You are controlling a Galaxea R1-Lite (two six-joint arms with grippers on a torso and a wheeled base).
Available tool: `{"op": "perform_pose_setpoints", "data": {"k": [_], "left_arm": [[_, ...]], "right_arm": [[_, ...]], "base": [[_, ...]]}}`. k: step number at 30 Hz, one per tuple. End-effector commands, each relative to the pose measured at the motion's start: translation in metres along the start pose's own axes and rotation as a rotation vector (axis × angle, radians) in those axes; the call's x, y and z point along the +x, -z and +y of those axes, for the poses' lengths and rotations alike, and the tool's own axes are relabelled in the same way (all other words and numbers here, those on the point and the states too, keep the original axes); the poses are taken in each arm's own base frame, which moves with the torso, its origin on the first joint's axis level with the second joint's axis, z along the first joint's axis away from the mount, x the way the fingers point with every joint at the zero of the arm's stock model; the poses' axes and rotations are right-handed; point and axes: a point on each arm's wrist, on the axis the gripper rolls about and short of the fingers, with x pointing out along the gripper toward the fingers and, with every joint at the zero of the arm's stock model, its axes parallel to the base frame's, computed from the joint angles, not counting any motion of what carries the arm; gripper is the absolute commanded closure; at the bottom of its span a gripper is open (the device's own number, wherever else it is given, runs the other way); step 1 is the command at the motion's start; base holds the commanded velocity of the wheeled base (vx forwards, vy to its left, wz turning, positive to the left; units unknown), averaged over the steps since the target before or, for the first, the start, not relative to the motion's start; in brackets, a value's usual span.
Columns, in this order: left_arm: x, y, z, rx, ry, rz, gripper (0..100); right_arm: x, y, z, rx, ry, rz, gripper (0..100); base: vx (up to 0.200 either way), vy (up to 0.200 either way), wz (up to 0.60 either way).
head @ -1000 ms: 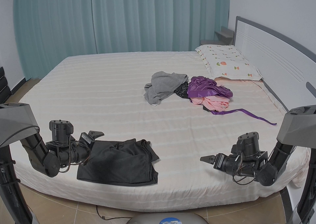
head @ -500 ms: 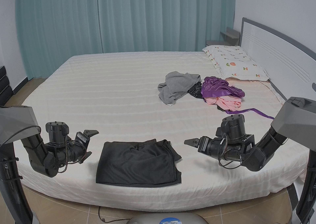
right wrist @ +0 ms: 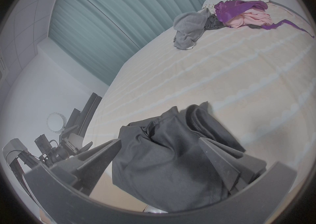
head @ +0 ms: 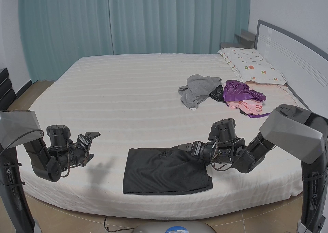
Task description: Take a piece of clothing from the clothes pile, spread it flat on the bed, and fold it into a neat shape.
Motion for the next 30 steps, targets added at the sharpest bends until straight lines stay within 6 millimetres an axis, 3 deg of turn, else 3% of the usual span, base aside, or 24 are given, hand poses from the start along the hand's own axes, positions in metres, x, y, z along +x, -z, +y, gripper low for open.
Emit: {"op": "perform_pose_setpoints", "data": {"k": [1,6,12,21,26,27,30], "left_arm": [[0.003,0.003,0.004,0.002,-0.004,0.003,0],[0.003,0.005,0.005,0.006,0.001,0.004,0],[0.003,0.005,0.005,0.006,0.001,0.004,0],[0.003,0.005,0.005,0.006,0.001,0.004,0],[0.003,0.005,0.005,0.008,0.001,0.005,0],[0.003,0.005,0.005,0.008,0.001,0.005,0],[0.003,0.006,0.005,0.009,0.000,0.006,0]], "right_arm": [[0.014,-0.001,-0.012,0.006,0.020,-0.005,0],[0.018,-0.004,-0.018,-0.002,0.036,-0.018,0],[0.014,-0.022,-0.023,-0.006,0.049,-0.074,0],[0.018,-0.015,-0.022,-0.013,0.051,-0.057,0],[0.034,-0.011,-0.028,-0.051,0.060,-0.041,0],[0.037,-0.009,-0.029,-0.051,0.066,-0.034,100],[0.042,-0.009,-0.031,-0.058,0.070,-0.027,100]], "base": [[0.000,0.000,0.00],[0.000,0.000,0.00],[0.000,0.000,0.00],[0.000,0.000,0.00],[0.000,0.000,0.00],[0.000,0.000,0.00],[0.000,0.000,0.00]]}}
